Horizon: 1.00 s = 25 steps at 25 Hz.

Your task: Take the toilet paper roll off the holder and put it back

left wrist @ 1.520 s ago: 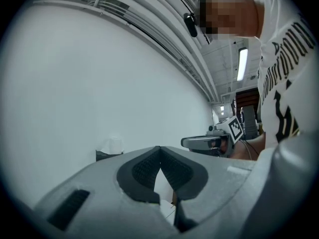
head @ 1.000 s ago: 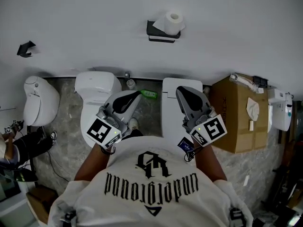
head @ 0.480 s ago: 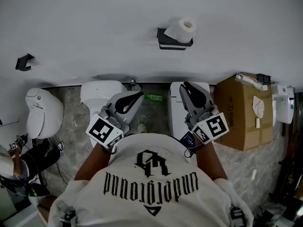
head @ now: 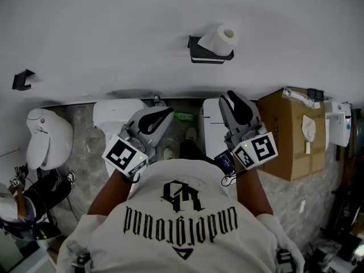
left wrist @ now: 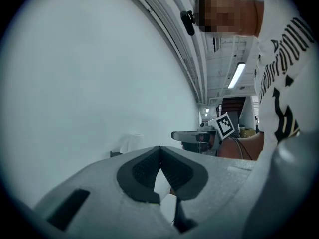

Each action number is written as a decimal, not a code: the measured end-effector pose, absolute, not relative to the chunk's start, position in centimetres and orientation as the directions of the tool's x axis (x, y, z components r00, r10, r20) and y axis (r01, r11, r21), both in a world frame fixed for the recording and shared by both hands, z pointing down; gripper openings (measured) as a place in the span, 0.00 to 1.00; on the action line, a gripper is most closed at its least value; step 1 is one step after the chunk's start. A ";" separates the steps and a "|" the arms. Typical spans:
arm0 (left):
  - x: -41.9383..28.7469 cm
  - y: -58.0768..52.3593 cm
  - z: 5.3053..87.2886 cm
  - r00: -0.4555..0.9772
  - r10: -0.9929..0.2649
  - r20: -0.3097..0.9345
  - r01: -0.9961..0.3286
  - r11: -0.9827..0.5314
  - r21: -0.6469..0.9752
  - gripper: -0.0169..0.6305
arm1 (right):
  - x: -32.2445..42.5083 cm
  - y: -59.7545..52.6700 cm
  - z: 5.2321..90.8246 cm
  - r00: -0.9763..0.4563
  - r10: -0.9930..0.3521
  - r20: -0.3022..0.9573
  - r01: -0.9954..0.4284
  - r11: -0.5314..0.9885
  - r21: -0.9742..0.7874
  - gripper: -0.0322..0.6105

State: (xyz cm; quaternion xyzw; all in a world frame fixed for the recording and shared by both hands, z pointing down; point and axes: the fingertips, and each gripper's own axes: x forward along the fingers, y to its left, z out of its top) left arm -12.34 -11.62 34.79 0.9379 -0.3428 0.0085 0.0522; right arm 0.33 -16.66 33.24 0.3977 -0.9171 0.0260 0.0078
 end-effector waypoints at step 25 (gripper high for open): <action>-8.9 -25.4 37.8 0.691 -0.709 0.139 -0.723 -0.680 0.126 0.05 | 4.3 -36.0 38.0 -0.686 -0.707 0.171 -0.726 0.681 -0.094 0.54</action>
